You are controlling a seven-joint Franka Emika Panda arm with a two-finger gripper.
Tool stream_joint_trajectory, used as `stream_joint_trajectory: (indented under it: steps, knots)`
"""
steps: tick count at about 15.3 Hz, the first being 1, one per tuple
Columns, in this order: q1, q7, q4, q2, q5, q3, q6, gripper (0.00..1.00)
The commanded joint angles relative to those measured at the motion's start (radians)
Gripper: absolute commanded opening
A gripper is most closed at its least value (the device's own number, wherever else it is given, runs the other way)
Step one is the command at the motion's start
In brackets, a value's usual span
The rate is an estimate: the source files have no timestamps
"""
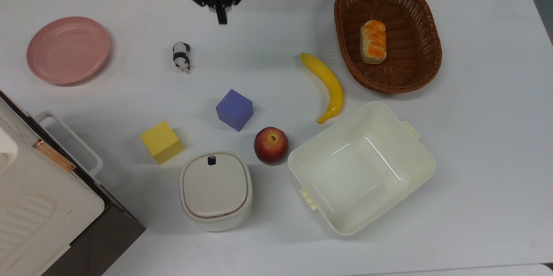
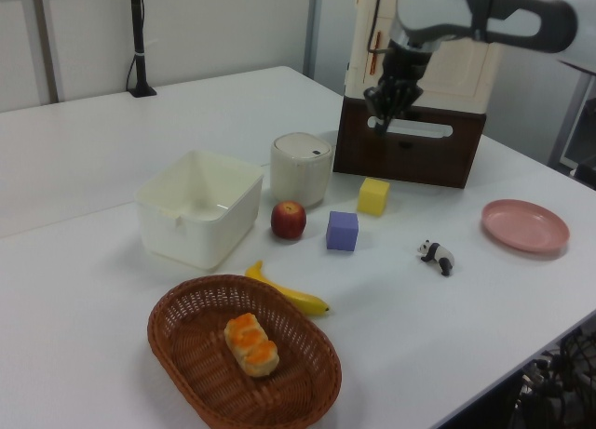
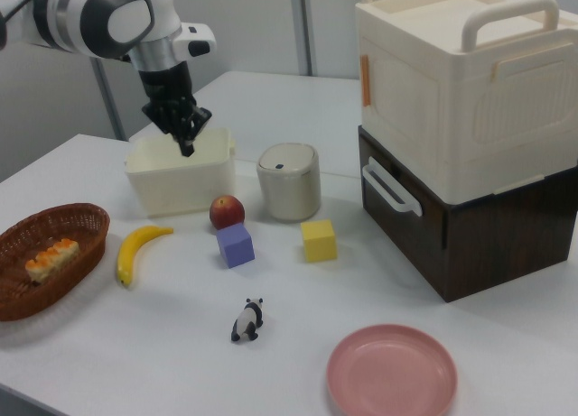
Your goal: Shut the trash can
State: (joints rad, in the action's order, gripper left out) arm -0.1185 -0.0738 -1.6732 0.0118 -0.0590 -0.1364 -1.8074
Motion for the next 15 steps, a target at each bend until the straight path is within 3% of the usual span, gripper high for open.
stream_joint_trajectory:
  steps: [1,2,8,12,14,15]
  knots:
    - [-0.003,-0.05,0.013,-0.021,-0.051,-0.011,0.137,0.63]
    - [-0.004,-0.049,0.015,-0.021,-0.053,-0.009,0.155,1.0]
    - [-0.009,-0.052,0.015,-0.035,-0.05,-0.002,0.151,1.0]
    - [0.002,-0.046,0.052,-0.047,-0.059,-0.034,0.163,1.0]
    - [0.037,-0.034,0.055,-0.044,-0.07,-0.013,0.168,1.0]
    - [0.068,-0.015,0.055,-0.044,-0.068,0.032,0.166,1.0]
